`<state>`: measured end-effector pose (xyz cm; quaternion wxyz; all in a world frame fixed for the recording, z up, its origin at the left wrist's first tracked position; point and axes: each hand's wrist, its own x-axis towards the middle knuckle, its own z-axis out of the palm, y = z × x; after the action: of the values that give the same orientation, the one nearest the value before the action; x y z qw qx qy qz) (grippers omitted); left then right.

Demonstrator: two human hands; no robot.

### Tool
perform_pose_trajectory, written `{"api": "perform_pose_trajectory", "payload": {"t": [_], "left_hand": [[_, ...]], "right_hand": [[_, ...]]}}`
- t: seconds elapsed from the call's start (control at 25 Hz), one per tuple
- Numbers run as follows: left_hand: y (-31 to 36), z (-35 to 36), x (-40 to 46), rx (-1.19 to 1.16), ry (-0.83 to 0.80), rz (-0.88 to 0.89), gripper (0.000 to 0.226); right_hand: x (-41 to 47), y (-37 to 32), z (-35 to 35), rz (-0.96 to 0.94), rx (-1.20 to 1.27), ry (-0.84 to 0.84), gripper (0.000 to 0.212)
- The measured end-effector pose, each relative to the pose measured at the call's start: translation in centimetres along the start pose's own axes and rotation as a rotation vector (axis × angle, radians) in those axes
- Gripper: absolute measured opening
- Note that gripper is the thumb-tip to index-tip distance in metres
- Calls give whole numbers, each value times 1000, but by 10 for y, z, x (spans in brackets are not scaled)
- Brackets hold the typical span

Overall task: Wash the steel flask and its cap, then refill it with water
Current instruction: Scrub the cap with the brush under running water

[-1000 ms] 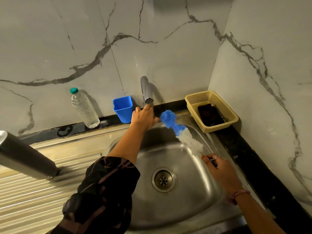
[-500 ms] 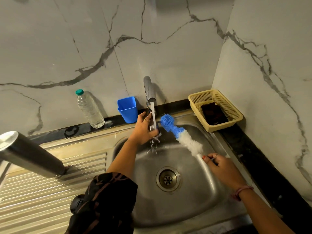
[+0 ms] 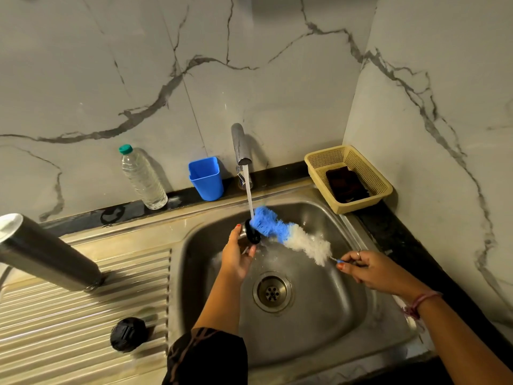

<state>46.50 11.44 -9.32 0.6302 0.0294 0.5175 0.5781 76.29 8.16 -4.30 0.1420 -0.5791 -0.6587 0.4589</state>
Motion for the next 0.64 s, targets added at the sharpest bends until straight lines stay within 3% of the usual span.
{"api": "perform_pose_trajectory", "payload": {"t": [0.16, 0.32, 0.52, 0.64], "left_hand": [[0, 3, -3, -26, 14, -87, 31], [1, 7, -8, -51, -12, -109, 29], [1, 15, -8, -96, 17, -117, 32], [4, 13, -3, -131, 47, -126, 45]], "right_hand": [[2, -6, -4, -58, -166, -44, 11], [16, -23, -14, -94, -692, 124, 35], [33, -41, -11, -524, -1040, 502, 19], [35, -46, -13, -691, -1059, 548, 20]]}}
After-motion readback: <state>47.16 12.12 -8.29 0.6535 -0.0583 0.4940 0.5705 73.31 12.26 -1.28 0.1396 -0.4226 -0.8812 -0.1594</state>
